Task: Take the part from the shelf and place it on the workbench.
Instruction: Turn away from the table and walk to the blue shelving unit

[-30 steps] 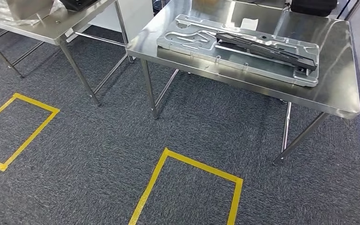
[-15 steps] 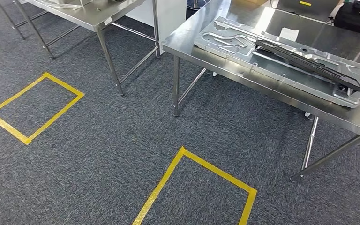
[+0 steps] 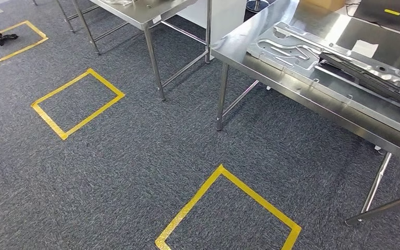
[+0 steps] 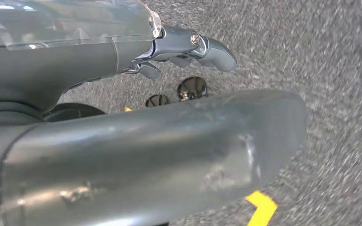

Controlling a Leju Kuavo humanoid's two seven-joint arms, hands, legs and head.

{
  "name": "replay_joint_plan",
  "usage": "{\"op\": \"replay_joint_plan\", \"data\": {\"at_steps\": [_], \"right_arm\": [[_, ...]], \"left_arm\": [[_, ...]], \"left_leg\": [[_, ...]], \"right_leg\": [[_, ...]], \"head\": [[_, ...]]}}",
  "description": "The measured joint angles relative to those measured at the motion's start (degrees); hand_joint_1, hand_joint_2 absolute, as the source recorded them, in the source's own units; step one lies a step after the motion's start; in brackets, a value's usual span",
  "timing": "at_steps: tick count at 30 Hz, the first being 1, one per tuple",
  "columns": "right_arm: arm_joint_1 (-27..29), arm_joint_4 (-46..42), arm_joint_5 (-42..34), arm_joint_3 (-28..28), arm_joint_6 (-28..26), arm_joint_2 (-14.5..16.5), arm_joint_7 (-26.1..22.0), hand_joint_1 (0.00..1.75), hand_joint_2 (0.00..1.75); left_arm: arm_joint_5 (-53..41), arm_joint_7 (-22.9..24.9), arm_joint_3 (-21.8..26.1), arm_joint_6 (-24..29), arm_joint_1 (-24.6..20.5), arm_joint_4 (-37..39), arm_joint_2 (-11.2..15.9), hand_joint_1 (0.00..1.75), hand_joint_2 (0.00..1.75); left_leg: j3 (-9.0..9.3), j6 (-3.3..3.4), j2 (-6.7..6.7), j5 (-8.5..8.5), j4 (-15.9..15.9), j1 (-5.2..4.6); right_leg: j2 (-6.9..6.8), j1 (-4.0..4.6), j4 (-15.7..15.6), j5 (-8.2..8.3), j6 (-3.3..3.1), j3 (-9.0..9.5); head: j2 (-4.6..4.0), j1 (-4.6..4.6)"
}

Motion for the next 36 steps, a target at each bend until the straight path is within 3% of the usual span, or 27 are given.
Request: {"op": "replay_joint_plan", "data": {"at_steps": [3,4,7,9,11,12,13,14,15,16,18,20,22,23,24,26,28,29,30,33,35,36], "right_arm": [[0.0,0.0,0.0,0.0,0.0,0.0,0.0,0.00,0.00],[0.0,0.0,0.1,0.0,0.0,0.0,0.1,0.00,0.00],[-0.2,0.0,0.7,-0.6,0.0,0.0,0.3,0.00,0.00],[-0.3,0.0,1.1,-1.0,0.0,0.0,0.4,0.00,0.00],[-0.2,0.0,1.5,-1.4,0.0,0.0,0.5,0.00,0.00],[-0.2,0.0,1.7,-1.6,0.0,0.0,0.5,0.00,0.00],[-0.1,0.0,1.9,-1.8,0.1,0.0,0.5,0.00,0.00],[-0.1,0.0,2.1,-2.0,0.3,0.0,0.5,0.00,0.00],[-0.1,0.0,2.2,-2.2,0.4,0.0,0.5,0.00,0.00],[-0.1,0.0,2.2,-2.4,0.6,0.0,0.5,0.00,0.00],[-0.1,-0.1,2.4,-2.7,0.8,0.0,0.5,0.00,0.00],[-0.1,-0.2,2.5,-3.1,0.9,-0.1,0.5,0.00,0.00],[-0.1,-0.3,2.6,-3.2,1.0,-0.1,0.5,0.00,0.00],[-0.1,-0.4,2.7,-3.3,1.1,-0.1,0.5,0.00,0.00],[-0.1,-0.4,2.8,-3.3,1.3,-0.1,0.5,0.00,0.00],[0.1,-0.6,3.0,-3.7,1.8,-0.1,0.4,0.00,0.00],[0.3,-0.9,3.4,-4.2,2.3,-0.1,0.4,0.00,0.00],[0.4,-1.1,3.5,-4.4,2.4,-0.1,0.4,0.00,0.00],[0.4,-1.2,3.6,-4.6,2.6,-0.1,0.4,0.00,0.00],[0.4,-1.5,4.1,-4.9,2.9,-0.1,0.4,0.00,0.00],[0.4,-1.8,4.9,-5.2,3.1,-0.1,0.3,0.00,0.00],[0.4,-2.0,5.4,-5.4,3.2,-0.1,0.1,0.00,0.00]], "left_arm": [[0.1,0.0,0.0,0.0,0.0,0.0,0.0,0.00,0.00],[0.1,-0.1,0.0,0.0,0.0,0.0,0.0,0.00,0.00],[0.7,-0.3,0.1,0.2,0.0,0.0,0.0,0.00,0.00],[1.1,-0.3,0.1,0.5,0.0,0.0,-0.1,0.00,0.00],[1.5,-0.3,0.1,0.7,-0.1,0.0,-0.2,0.00,0.00],[1.7,-0.3,0.1,0.8,-0.2,0.0,-0.2,0.00,0.00],[1.9,-0.3,0.2,0.9,-0.2,0.0,-0.2,0.00,0.00],[2.1,-0.4,0.3,1.1,-0.1,0.0,-0.2,0.00,0.00],[2.3,-0.4,0.3,1.2,-0.1,0.0,-0.3,0.00,0.00],[2.4,-0.5,0.4,1.4,-0.1,0.0,-0.3,0.00,0.00],[2.6,-0.6,0.6,1.5,-0.2,0.0,-0.5,0.00,0.00],[2.6,-0.6,0.6,1.6,-0.3,0.0,-0.6,0.00,0.00],[2.8,-0.7,0.7,1.6,-0.2,0.0,-0.5,0.00,0.00],[2.9,-0.7,0.7,1.6,-0.2,0.0,-0.5,0.00,0.00],[3.0,-0.8,0.8,1.7,-0.2,0.0,-0.5,0.00,0.00],[3.5,-0.9,0.9,1.9,-0.3,0.0,-0.5,0.00,0.00],[3.9,-1.0,1.0,2.2,-0.3,0.0,-0.5,0.00,0.00],[4.0,-1.0,1.1,2.4,-0.3,0.0,-0.5,0.00,0.00],[4.1,-1.1,1.1,2.5,-0.2,0.0,-0.5,0.00,0.00],[4.3,-1.1,1.1,2.6,-0.3,0.0,-0.5,0.00,0.00],[4.6,-1.2,1.1,3.0,-0.3,0.0,-0.5,0.00,0.00],[4.7,-1.2,1.1,3.3,-0.3,0.0,-0.5,0.00,0.00]], "left_leg": [[1.90,-0.02,0.33,1.73,-3.5,0.08],[3.05,0.11,1.35,2.17,-5.6,0.00],[6.03,1.49,2.68,3.73,-11.7,-0.36],[5.99,2.57,1.13,4.28,-12.1,-0.30],[5.85,3.15,0.08,4.65,-12.3,-0.34],[5.70,3.30,-0.57,4.74,-12.3,-0.46],[5.61,3.37,-1.30,4.78,-12.2,-0.57],[5.58,3.40,-2.10,4.79,-12.2,-0.67],[5.61,3.40,-2.94,4.80,-12.1,-0.75],[5.67,3.38,-3.77,4.78,-12.0,-0.80],[5.63,3.19,-5.22,4.73,-11.8,-0.88],[5.27,2.59,-6.41,4.79,-11.7,-0.83],[4.93,1.77,-7.47,4.96,-11.9,-0.69],[4.76,1.45,-7.04,4.70,-11.5,-0.73],[4.23,1.21,-5.89,3.87,-10.3,-0.81],[1.59,0.77,-2.53,0.41,-4.5,-0.81],[-1.69,0.27,-0.94,-2.64,2.3,-0.47],[-2.33,0.06,-0.64,-2.81,3.7,-0.28],[-1.86,-0.09,-0.38,-1.90,2.9,-0.13],[3.83,-0.04,2.30,2.90,-7.8,0.03],[5.56,0.51,3.48,3.81,-11.2,-0.25],[5.45,0.83,3.12,3.85,-11.1,-0.44]], "right_leg": [[-0.48,-0.04,0.1,-0.13,0.16,0.08],[-0.77,0.03,0.2,-0.27,0.36,0.13],[-2.18,0.18,0.6,-0.93,1.98,0.77],[-0.28,-0.06,2.5,-2.72,2.91,0.26],[2.63,-0.13,8.9,-6.54,3.06,-2.76],[3.22,-0.08,12.8,-8.30,3.02,-4.76],[3.44,-0.01,15.7,-9.06,2.94,-6.33],[3.55,0.04,16.7,-8.58,2.81,-7.05],[3.75,0.08,15.4,-6.95,2.62,-6.68],[4.26,0.09,12.2,-4.58,2.36,-5.34],[6.76,0.09,4.6,-1.04,1.78,-2.21],[8.17,0.25,1.4,-0.28,1.43,-0.95],[7.05,0.24,0.8,-0.06,1.01,-0.72],[6.39,0.13,0.4,0.11,0.66,-0.49],[5.61,-0.02,0.0,0.27,0.28,-0.26],[3.90,0.05,-0.4,0.31,-0.30,0.03],[2.14,0.28,-0.3,0.13,-0.51,0.02],[1.33,0.33,-0.2,0.03,-0.47,0.01],[0.58,0.34,0.0,-0.12,-0.37,0.02],[-1.41,0.36,0.7,-0.85,0.37,0.28],[-2.27,0.52,0.9,-1.21,1.12,0.59],[-2.64,0.56,0.9,-1.26,1.49,0.76]], "head": [[0.00,0.01],[0.00,0.01],[0.00,0.13],[0.01,0.31],[0.01,0.48],[0.01,0.50],[0.01,0.49],[0.01,0.48],[0.00,0.48],[0.00,0.48],[0.00,0.46],[0.00,0.44],[0.00,0.43],[0.00,0.40],[0.00,0.22],[0.00,-0.19],[0.01,-0.39],[0.01,-0.39],[0.01,-0.40],[0.00,-0.39],[0.00,-0.28],[0.00,-0.25]]}}
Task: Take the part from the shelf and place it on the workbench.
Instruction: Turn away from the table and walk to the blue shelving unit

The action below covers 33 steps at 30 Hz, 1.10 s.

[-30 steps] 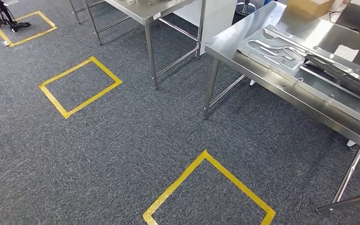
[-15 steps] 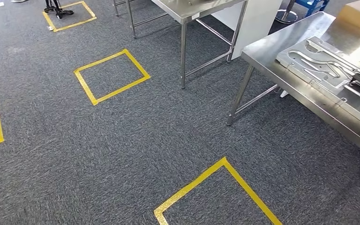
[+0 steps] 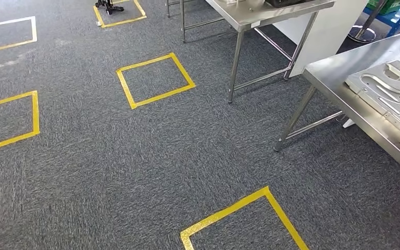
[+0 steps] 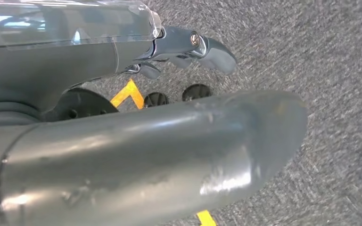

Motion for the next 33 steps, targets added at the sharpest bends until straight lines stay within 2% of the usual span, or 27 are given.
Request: {"op": "replay_joint_plan", "data": {"at_steps": [1,2,4,6,7,8,9,10,11,12,14,15,16,17,18,19,20,21,22,23,24,25,27,29,30,32,33], "right_arm": [[-0.1,-0.3,0.6,-0.1,0.2,0.0,-0.3,0.00,0.00],[-0.1,-0.6,1.2,-0.2,0.4,0.0,-0.7,0.00,0.00],[0.0,-1.4,2.6,-0.8,0.8,-0.1,-1.7,0.00,0.00],[0.1,-2.2,4.7,-1.8,1.1,-0.2,-2.5,0.00,0.00],[0.2,-2.7,6.0,-2.5,1.3,-0.3,-3.0,0.00,0.00],[0.2,-3.1,7.4,-3.2,1.5,-0.5,-3.4,0.00,0.00],[0.2,-3.6,9.0,-3.9,1.5,-0.6,-4.0,0.00,0.00],[0.2,-4.0,10.5,-4.6,1.6,-0.8,-4.5,0.00,0.00],[0.2,-4.3,12.1,-5.2,1.5,-0.9,-5.0,0.00,0.00],[0.2,-4.6,13.7,-5.9,1.4,-1.0,-5.3,0.00,0.00],[0.1,-4.9,16.4,-6.8,1.0,-1.3,-5.7,0.00,0.00],[0.0,-5.0,17.3,-7.1,0.9,-1.4,-5.7,0.00,0.00],[-0.1,-5.1,17.8,-7.2,0.8,-1.4,-5.7,0.00,0.00],[-0.2,-5.2,18.0,-7.3,0.7,-1.5,-5.7,0.00,0.00],[-0.3,-5.2,18.1,-7.4,0.7,-1.5,-5.7,0.00,0.00],[-0.3,-5.3,18.2,-7.5,0.7,-1.5,-5.7,0.00,0.00],[-0.2,-5.3,18.2,-7.7,0.7,-1.5,-5.7,0.00,0.00],[-0.2,-5.3,18.2,-7.8,0.7,-1.5,-5.8,0.00,0.00],[-0.1,-5.3,18.2,-8.0,0.7,-1.6,-5.8,0.00,0.00],[-0.1,-5.4,18.2,-8.1,0.7,-1.6,-5.8,0.00,0.00],[-0.1,-5.4,18.2,-8.2,0.7,-1.6,-5.8,0.00,0.00],[-0.2,-5.4,18.2,-8.3,0.7,-1.6,-5.7,0.00,0.00],[-0.3,-5.4,18.4,-8.3,0.4,-1.6,-5.6,0.00,0.00],[-0.3,-5.2,18.7,-8.1,-0.3,-1.6,-5.0,0.00,0.00],[-0.4,-4.9,18.9,-7.9,-0.8,-1.7,-4.6,0.00,0.00],[-0.7,-4.1,19.1,-7.1,-1.7,-1.8,-3.8,0.00,0.00],[-0.7,-3.7,19.1,-6.6,-2.0,-1.9,-3.5,0.00,0.00]], "left_arm": [[0.1,0.0,0.0,0.4,0.0,0.0,0.0,0.00,0.00],[0.1,0.0,0.0,0.7,0.1,0.0,0.0,0.00,0.00],[0.1,0.0,0.0,1.4,0.0,0.0,-0.1,0.00,0.00],[-0.1,0.1,-0.1,2.0,0.0,0.0,-0.1,0.00,0.00],[-0.3,0.3,-0.2,2.2,0.0,0.0,-0.1,0.00,0.00],[-0.6,0.4,-0.4,2.5,0.0,0.0,-0.1,0.00,0.00],[-1.0,0.7,-0.7,2.9,0.1,0.0,-0.1,0.00,0.00],[-1.4,0.9,-1.0,3.2,0.2,0.0,-0.1,0.00,0.00],[-1.9,1.2,-1.5,3.5,0.2,0.0,-0.1,0.00,0.00],[-2.5,1.6,-2.0,3.7,0.2,0.0,-0.1,0.00,0.00],[-3.5,2.1,-3.2,4.1,0.2,0.0,-0.1,0.00,0.00],[-3.8,2.4,-3.7,4.2,0.3,0.0,-0.1,0.00,0.00],[-4.0,2.5,-4.2,4.3,0.4,0.0,-0.1,0.00,0.00],[-4.1,2.6,-4.5,4.3,0.5,0.0,-0.1,0.00,0.00],[-4.1,2.6,-4.7,4.3,0.6,-0.1,-0.1,0.00,0.00],[-4.1,2.6,-4.9,4.4,0.7,-0.1,-0.1,0.00,0.00],[-4.1,2.6,-5.2,4.4,0.6,-0.1,-0.1,0.00,0.00],[-4.1,2.6,-5.4,4.4,0.6,-0.1,-0.1,0.00,0.00],[-4.1,2.6,-5.6,4.4,0.6,-0.1,-0.1,0.00,0.00],[-4.1,2.6,-5.7,4.4,0.7,-0.1,-0.1,0.00,0.00],[-4.1,2.6,-5.8,4.4,0.8,-0.1,0.0,0.00,0.00],[-4.2,2.6,-5.9,4.4,0.9,-0.1,0.0,0.00,0.00],[-4.4,2.6,-6.0,4.4,0.9,-0.2,0.0,0.00,0.00],[-4.9,2.8,-6.4,4.4,0.9,-0.2,0.0,0.00,0.00],[-5.1,2.9,-6.7,4.4,0.9,-0.3,0.0,0.00,0.00],[-5.4,3.1,-7.1,4.4,1.1,-0.3,0.0,0.00,0.00],[-5.5,3.3,-7.2,4.4,1.2,-0.4,0.0,0.00,0.00]], "left_leg": [[-0.07,0.39,-0.62,0.10,-0.1,-0.04],[-0.02,0.79,-1.17,0.30,-0.4,0.02],[0.08,1.64,-2.28,0.80,-0.9,0.22],[-0.13,2.14,-3.38,1.10,-1.0,0.16],[-0.29,2.24,-4.07,1.17,-0.9,0.07],[-0.39,2.29,-4.85,1.21,-0.9,-0.02],[-0.42,2.31,-5.69,1.24,-0.8,-0.08],[-0.40,2.30,-6.55,1.25,-0.7,-0.11],[-0.39,2.24,-7.36,1.25,-0.6,-0.11],[-0.45,2.09,-8.08,1.24,-0.4,-0.16],[-0.84,1.47,-9.36,1.31,-0.2,-0.13],[-1.06,1.04,-9.96,1.42,-0.3,-0.06],[-1.25,0.58,-10.65,1.58,-0.5,0.02],[-1.36,0.29,-10.54,1.60,-0.4,0.08],[-1.64,0.07,-9.52,1.20,0.2,0.03],[-2.39,-0.13,-7.94,0.10,1.8,-0.04],[-3.69,-0.27,-6.03,-1.69,4.7,-0.02],[-5.47,-0.51,-4.68,-3.77,8.4,0.01],[-7.30,-0.75,-4.09,-5.54,12.3,0.13],[-8.52,-0.96,-3.83,-6.43,15.0,0.26],[-8.61,-1.13,-3.62,-6.09,15.5,0.39],[-7.58,-1.25,-3.32,-4.80,13.7,0.51],[-3.30,-1.27,-1.40,-1.35,6.0,0.57],[-0.55,-0.69,0.11,0.27,0.8,0.36],[-0.29,-0.29,0.20,0.30,0.1,0.19],[-0.38,0.53,-0.92,0.51,0.0,0.13],[-0.32,0.92,-1.44,0.66,-0.2,0.16]], "right_leg": [[-0.36,-0.07,-0.1,-0.03,0.36,0.19],[-0.06,-0.21,0.1,-0.30,0.75,0.32],[2.44,-0.49,2.8,-2.57,1.31,-0.76],[5.33,-0.55,9.7,-6.49,1.47,-4.07],[5.89,-0.53,13.2,-7.81,1.47,-5.85],[6.12,-0.52,15.4,-8.12,1.42,-7.01],[6.29,-0.52,15.3,-7.15,1.33,-7.16],[6.57,-0.52,13.2,-5.24,1.17,-6.30],[7.39,-0.54,9.4,-2.88,0.97,-4.66],[8.97,-0.55,5.6,-1.17,0.70,-3.01],[11.26,-0.50,1.0,0.26,0.19,-1.18],[11.56,-0.39,0.5,0.11,-0.06,-1.04],[10.88,-0.32,0.3,0.27,-0.35,-0.96],[10.11,-0.37,-0.1,0.49,-0.74,-0.76],[9.36,-0.45,-0.5,0.72,-1.18,-0.51],[8.47,-0.53,-1.0,0.92,-1.62,-0.29],[7.52,-0.54,-1.2,1.01,-1.96,-0.14],[6.61,-0.43,-1.3,0.96,-2.18,-0.09],[5.62,-0.33,-1.3,0.90,-2.26,-0.10],[4.70,-0.28,-1.3,0.81,-2.24,-0.09],[3.83,-0.26,-1.2,0.69,-2.14,-0.05],[3.06,-0.29,-1.1,0.53,-1.97,0.06],[1.71,-0.29,-0.8,0.03,-1.42,0.35],[0.71,-0.09,-0.3,-0.55,-0.67,0.60],[0.30,-0.01,-0.2,-0.72,-0.32,0.71],[-0.09,-0.15,-0.2,-0.93,0.36,1.04],[0.76,-0.34,0.1,-1.38,0.68,1.03]], "head": [[0.00,0.02],[0.00,0.03],[0.00,0.22],[0.00,0.40],[0.00,0.41],[0.00,0.40],[0.00,0.40],[0.00,0.40],[0.00,0.42],[0.00,0.41],[0.00,0.38],[0.00,0.37],[0.00,0.36],[0.00,0.36],[0.00,0.30],[0.00,0.16],[0.00,0.04],[0.00,-0.07],[0.00,-0.15],[0.00,-0.15],[0.00,-0.15],[0.00,-0.16],[0.00,-0.17],[0.00,-0.02],[0.00,0.08],[0.00,0.19],[0.01,0.30]]}}
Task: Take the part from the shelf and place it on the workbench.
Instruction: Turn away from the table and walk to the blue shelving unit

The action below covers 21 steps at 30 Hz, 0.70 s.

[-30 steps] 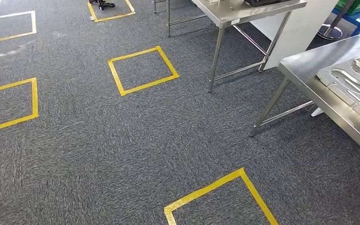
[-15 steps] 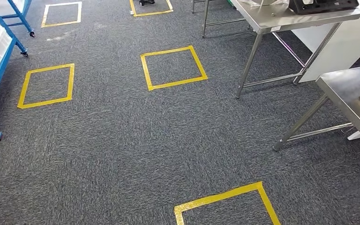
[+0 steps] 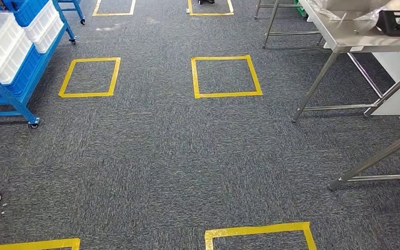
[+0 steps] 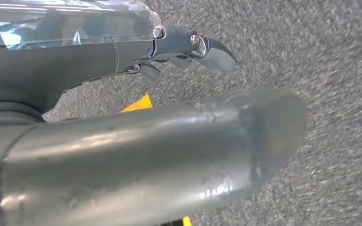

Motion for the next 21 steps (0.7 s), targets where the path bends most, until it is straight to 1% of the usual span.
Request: {"op": "replay_joint_plan", "data": {"at_steps": [1,2,3,4,5,6,7,8,9,10,11,12,13,14,15,16,17,18,19,20,21], "right_arm": [[-0.1,0.5,0.0,0.4,-0.2,-0.1,0.2,0.00,0.00],[0.0,0.9,0.0,0.6,-0.3,-0.1,0.4,0.00,0.00],[0.0,1.3,0.0,0.8,-0.4,-0.2,0.4,0.00,0.00],[0.0,1.6,0.0,0.9,-0.4,-0.3,0.5,0.00,0.00],[0.1,2.0,0.0,0.9,-0.4,-0.4,0.6,0.00,0.00],[0.1,2.3,0.0,1.0,-0.4,-0.5,0.7,0.00,0.00],[0.1,2.5,0.0,1.0,-0.4,-0.6,0.8,0.00,0.00],[0.1,2.7,0.0,1.1,-0.4,-0.8,0.8,0.00,0.00],[0.2,2.8,0.0,1.2,-0.4,-1.0,0.9,0.00,0.00],[0.3,3.0,0.0,1.2,-0.4,-1.2,0.9,0.00,0.00],[0.3,3.1,0.0,1.3,-0.4,-1.5,0.9,0.00,0.00],[0.2,3.2,0.0,1.3,-0.4,-1.6,0.9,0.00,0.00],[0.2,3.2,0.0,1.3,-0.4,-1.8,1.0,0.00,0.00],[0.1,3.3,0.0,1.3,-0.4,-1.8,1.0,0.00,0.00],[0.0,3.3,0.0,1.3,-0.4,-1.9,1.0,0.00,0.00],[0.1,3.4,0.0,1.3,-0.4,-1.9,1.0,0.00,0.00],[0.2,3.5,0.0,1.3,-0.4,-1.9,1.0,0.00,0.00],[0.3,3.5,0.0,1.3,-0.4,-1.9,1.0,0.00,0.00],[0.4,3.6,0.0,1.3,-0.4,-1.9,1.0,0.00,0.00],[0.5,3.7,0.0,1.3,-0.4,-1.9,1.0,0.00,0.00],[0.5,3.8,0.0,1.3,-0.4,-1.9,1.0,0.00,0.00]], "left_arm": [[-0.1,0.1,-0.1,0.0,0.0,-0.1,0.0,0.00,0.00],[-0.1,0.3,-0.2,0.0,0.0,-0.1,0.0,0.00,0.00],[-0.1,0.5,-0.2,0.0,-0.1,-0.1,0.0,0.00,0.00],[-0.1,0.7,-0.2,0.0,-0.1,-0.1,0.0,0.00,0.00],[0.0,0.9,-0.2,0.1,-0.1,-0.1,0.0,0.00,0.00],[0.2,1.0,-0.2,0.1,-0.1,-0.1,0.0,0.00,0.00],[0.3,1.2,-0.2,0.1,0.0,-0.1,0.0,0.00,0.00],[0.4,1.4,-0.2,0.0,0.0,-0.1,-0.1,0.00,0.00],[0.5,1.5,-0.2,0.0,0.0,-0.1,-0.1,0.00,0.00],[0.7,1.6,-0.2,0.0,-0.1,-0.1,-0.2,0.00,0.00],[0.8,1.7,-0.2,0.0,-0.2,-0.1,-0.3,0.00,0.00],[0.9,1.7,-0.2,0.0,-0.2,-0.1,-0.4,0.00,0.00],[1.1,1.7,-0.2,0.0,-0.2,-0.2,-0.4,0.00,0.00],[1.3,1.7,-0.2,0.0,-0.1,-0.2,-0.4,0.00,0.00],[1.5,1.7,-0.2,0.1,-0.1,-0.2,-0.4,0.00,0.00],[1.6,1.7,-0.2,0.1,-0.1,-0.2,-0.4,0.00,0.00],[1.7,1.7,-0.2,0.1,-0.1,-0.2,-0.4,0.00,0.00],[1.7,1.7,-0.2,0.2,-0.2,-0.2,-0.4,0.00,0.00],[1.8,1.7,-0.2,0.2,-0.2,-0.2,-0.4,0.00,0.00],[1.9,1.7,-0.2,0.2,-0.2,-0.2,-0.4,0.00,0.00],[2.0,1.7,-0.2,0.2,-0.1,-0.2,-0.3,0.00,0.00]], "left_leg": [[0.07,0.39,-0.51,0.20,-0.2,0.07],[0.14,0.71,-1.02,0.38,-0.4,0.13],[0.05,0.92,-1.56,0.47,-0.4,0.04],[-0.05,1.08,-2.20,0.53,-0.4,-0.06],[-0.12,1.17,-2.91,0.56,-0.4,-0.19],[-0.12,1.23,-3.68,0.56,-0.4,-0.32],[-0.06,1.24,-4.49,0.56,-0.3,-0.43],[0.04,1.25,-5.32,0.56,-0.3,-0.51],[0.12,1.24,-6.09,0.56,-0.3,-0.53],[0.14,1.14,-6.79,0.55,-0.3,-0.59],[0.07,0.96,-7.41,0.58,-0.3,-0.57],[-0.05,0.69,-7.93,0.61,-0.3,-0.47],[-0.18,0.32,-8.46,0.70,-0.4,-0.40],[-0.27,-0.09,-9.04,0.85,-0.7,-0.33],[-0.36,-0.37,-8.88,0.76,-0.6,-0.34],[-0.74,-0.60,-7.92,0.12,0.2,-0.46],[-1.58,-0.78,-6.47,-1.17,2.0,-0.58],[-2.96,-0.91,-4.66,-3.05,5.1,-0.57],[-4.77,-1.12,-3.40,-5.11,8.9,-0.52],[-6.42,-1.35,-2.77,-6.60,12.4,-0.38],[-7.40,-1.58,-2.41,-7.14,14.5,-0.21]], "right_leg": [[1.36,-0.17,1.3,-1.05,0.26,-0.49],[3.02,-0.29,3.8,-2.70,0.42,-1.67],[4.45,-0.30,7.4,-4.62,0.44,-3.43],[5.11,-0.29,11.3,-6.33,0.39,-5.53],[5.36,-0.22,14.5,-7.26,0.32,-7.33],[5.46,-0.17,16.0,-7.01,0.17,-8.38],[5.61,-0.12,15.3,-5.63,-0.07,-8.42],[6.04,-0.02,12.4,-3.31,-0.41,-7.39],[7.12,0.13,8.3,-0.82,-0.86,-5.78],[8.40,0.26,4.5,0.98,-1.28,-4.24],[9.38,0.41,1.7,2.08,-1.62,-3.10],[9.97,0.56,0.4,2.35,-1.87,-2.58],[9.79,0.66,0.1,2.28,-2.04,-2.44],[9.16,0.70,-0.3,2.48,-2.22,-2.28],[8.47,0.61,-0.9,2.77,-2.44,-1.97],[7.72,0.48,-1.6,3.10,-2.69,-1.60],[6.86,0.36,-2.3,3.38,-2.91,-1.27],[5.98,0.33,-2.6,3.48,-3.07,-1.05],[5.14,0.38,-2.7,3.41,-3.18,-0.99],[4.25,0.43,-2.6,3.27,-3.19,-1.00],[3.42,0.42,-2.4,3.09,-3.14,-1.01]], "head": [[0.00,0.14],[0.00,0.31],[0.00,0.47],[-0.01,0.49],[-0.01,0.50],[-0.01,0.49],[-0.01,0.49],[-0.01,0.49],[-0.01,0.49],[-0.01,0.47],[-0.01,0.51],[-0.01,0.55],[-0.01,0.60],[-0.01,0.63],[-0.01,0.59],[-0.01,0.47],[-0.01,0.31],[-0.01,0.17],[-0.01,0.07],[-0.01,0.03],[-0.01,0.03]]}}
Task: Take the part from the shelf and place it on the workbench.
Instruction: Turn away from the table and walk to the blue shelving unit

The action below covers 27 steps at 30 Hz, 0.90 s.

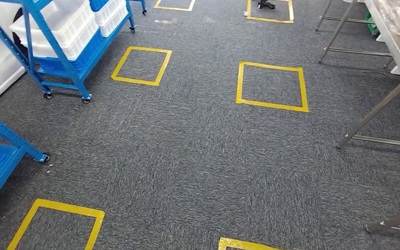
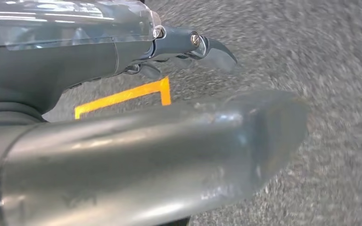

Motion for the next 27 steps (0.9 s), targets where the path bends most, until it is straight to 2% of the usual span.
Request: {"op": "replay_joint_plan", "data": {"at_steps": [1,2,4,5,6,8,9,11,13,14,15,16,17,18,19,20,21,22,24,25,27], "right_arm": [[0.0,0.1,0.0,0.0,0.0,0.0,0.0,0.00,0.00],[0.0,0.1,0.0,0.0,0.0,0.0,0.0,0.00,0.00],[-0.1,0.2,0.0,0.0,0.0,0.0,0.0,0.00,0.00],[-0.1,0.2,0.0,0.0,0.0,-0.1,0.0,0.00,0.00],[-0.2,0.2,0.0,0.0,0.0,-0.1,0.0,0.00,0.00],[-0.4,0.2,0.0,0.0,0.0,-0.2,0.0,0.00,0.00],[-0.5,0.2,0.0,0.1,0.0,-0.2,0.0,0.00,0.00],[-0.6,0.3,0.0,0.1,0.0,-0.2,0.0,0.00,0.00],[-0.4,0.3,0.0,0.1,0.0,-0.2,0.0,0.00,0.00],[-0.3,0.3,0.0,0.1,0.0,-0.2,0.0,0.00,0.00],[-0.2,0.3,0.0,0.1,0.0,-0.2,0.0,0.00,0.00],[-0.1,0.4,0.0,0.1,0.0,-0.2,0.0,0.00,0.00],[-0.1,0.4,0.0,0.1,0.1,-0.2,0.0,0.00,0.00],[0.0,0.4,0.0,0.1,0.2,-0.2,0.0,0.00,0.00],[0.0,0.4,0.0,0.1,0.2,-0.2,0.1,0.00,0.00],[0.1,0.4,0.0,0.1,0.2,-0.2,0.1,0.00,0.00],[0.1,0.3,0.0,0.0,0.2,-0.3,0.2,0.00,0.00],[0.1,0.3,0.0,0.0,0.2,-0.3,0.2,0.00,0.00],[-0.1,0.3,0.0,0.0,0.3,-0.3,0.2,0.00,0.00],[-0.1,0.3,0.0,0.0,0.3,-0.2,0.2,0.00,0.00],[0.0,0.3,0.0,0.0,0.3,0.0,0.2,0.00,0.00]], "left_arm": [[0.0,0.0,0.0,0.0,0.1,0.0,0.0,0.00,0.00],[0.1,0.0,0.0,0.0,0.1,0.0,0.0,0.00,0.00],[0.1,0.0,0.0,0.0,0.1,0.0,0.0,0.00,0.00],[0.1,0.0,0.0,0.0,0.1,0.0,0.0,0.00,0.00],[0.1,0.0,0.0,0.0,0.1,0.0,-0.1,0.00,0.00],[0.2,0.0,0.0,0.0,0.2,0.0,-0.1,0.00,0.00],[0.3,0.0,0.0,0.1,0.2,0.0,-0.1,0.00,0.00],[0.7,0.0,0.1,0.3,0.1,-0.1,-0.1,0.00,0.00],[1.2,0.0,0.2,0.6,0.0,-0.1,-0.2,0.00,0.00],[1.5,0.0,0.2,0.7,-0.1,-0.1,-0.2,0.00,0.00],[1.7,-0.1,0.3,0.8,-0.1,-0.1,-0.2,0.00,0.00],[1.9,-0.1,0.4,0.9,-0.1,-0.2,-0.2,0.00,0.00],[2.2,-0.1,0.4,0.9,-0.1,-0.2,-0.2,0.00,0.00],[2.4,-0.2,0.5,0.9,-0.1,-0.2,-0.3,0.00,0.00],[2.5,-0.2,0.5,0.9,-0.1,-0.2,-0.4,0.00,0.00],[2.6,-0.2,0.6,0.9,-0.2,-0.2,-0.5,0.00,0.00],[2.7,-0.2,0.6,0.9,-0.2,-0.2,-0.6,0.00,0.00],[2.8,-0.2,0.6,0.9,-0.2,-0.2,-0.7,0.00,0.00],[2.8,-0.2,0.6,0.9,-0.2,-0.3,-0.6,0.00,0.00],[2.9,-0.2,0.7,1.0,-0.2,-0.3,-0.6,0.00,0.00],[3.0,-0.2,0.7,1.1,-0.3,-0.4,-0.5,0.00,0.00]], "left_leg": [[0.06,-0.22,0.25,0.58,0.0,0.18],[1.38,-0.45,0.67,2.22,-2.4,0.38],[5.45,-0.73,2.60,5.74,-9.9,0.61],[6.90,-0.51,3.33,6.73,-12.7,0.61],[7.52,-0.15,3.74,7.01,-13.9,0.51],[7.40,0.90,2.93,6.91,-14.0,0.23],[7.40,1.33,2.42,7.00,-14.1,0.19],[7.47,2.12,1.32,7.31,-14.5,0.25],[7.38,2.65,0.17,7.53,-14.6,0.14],[7.31,2.80,-0.52,7.57,-14.6,-0.02],[7.31,2.90,-1.27,7.59,-14.6,-0.21],[7.36,2.95,-2.09,7.60,-14.6,-0.40],[7.46,2.97,-2.93,7.60,-14.6,-0.55],[7.57,2.97,-3.72,7.61,-14.6,-0.63],[7.63,2.96,-4.43,7.61,-14.6,-0.64],[7.63,2.90,-5.14,7.63,-14.6,-0.62],[7.56,2.76,-5.75,7.66,-14.6,-0.52],[7.46,2.53,-6.33,7.72,-14.7,-0.42],[7.29,1.93,-7.24,7.85,-14.9,-0.41],[7.14,1.66,-6.61,7.51,-14.6,-0.59],[5.63,1.13,-3.48,4.83,-11.0,-0.83]], "right_leg": [[-0.77,-0.07,0.2,-0.23,0.14,0.02],[-1.49,-0.19,0.5,-0.53,0.36,0.09],[-2.73,-0.31,1.2,-1.33,1.10,0.33],[-3.19,-0.26,1.6,-1.72,1.53,0.43],[-3.54,-0.16,1.9,-2.00,1.92,0.54],[-4.23,-0.19,2.0,-2.22,2.59,0.84],[-4.07,-0.39,2.0,-2.47,2.94,1.01],[-1.85,-0.75,4.4,-4.49,3.43,0.11],[0.96,-0.84,11.0,-8.11,3.48,-3.19],[1.54,-0.78,14.8,-9.48,3.38,-5.25],[1.81,-0.68,17.5,-9.89,3.19,-6.86],[2.01,-0.53,18.1,-9.11,2.86,-7.60],[2.33,-0.28,16.6,-7.26,2.41,-7.32],[3.03,0.05,13.1,-4.77,1.85,-6.09],[4.46,0.41,9.1,-2.62,1.22,-4.54],[5.66,0.72,5.8,-1.09,0.67,-3.22],[6.51,0.98,3.7,-0.33,0.26,-2.35],[6.85,1.13,2.8,-0.24,-0.01,-1.98],[5.49,0.95,2.0,0.10,-0.25,-1.59],[4.80,0.72,1.2,0.39,-0.37,-1.24],[2.99,0.29,-0.2,0.94,-0.65,-0.54]], "head": [[0.01,0.00],[0.01,-0.01],[0.01,-0.03],[0.00,0.06],[0.00,0.16],[0.00,0.36],[0.00,0.39],[0.00,0.58],[0.00,0.81],[0.00,0.84],[0.00,0.84],[0.00,0.82],[0.00,0.81],[0.00,0.81],[0.00,0.79],[0.00,0.81],[0.00,0.88],[0.00,0.95],[0.01,1.08],[0.01,1.03],[0.01,0.61]]}}
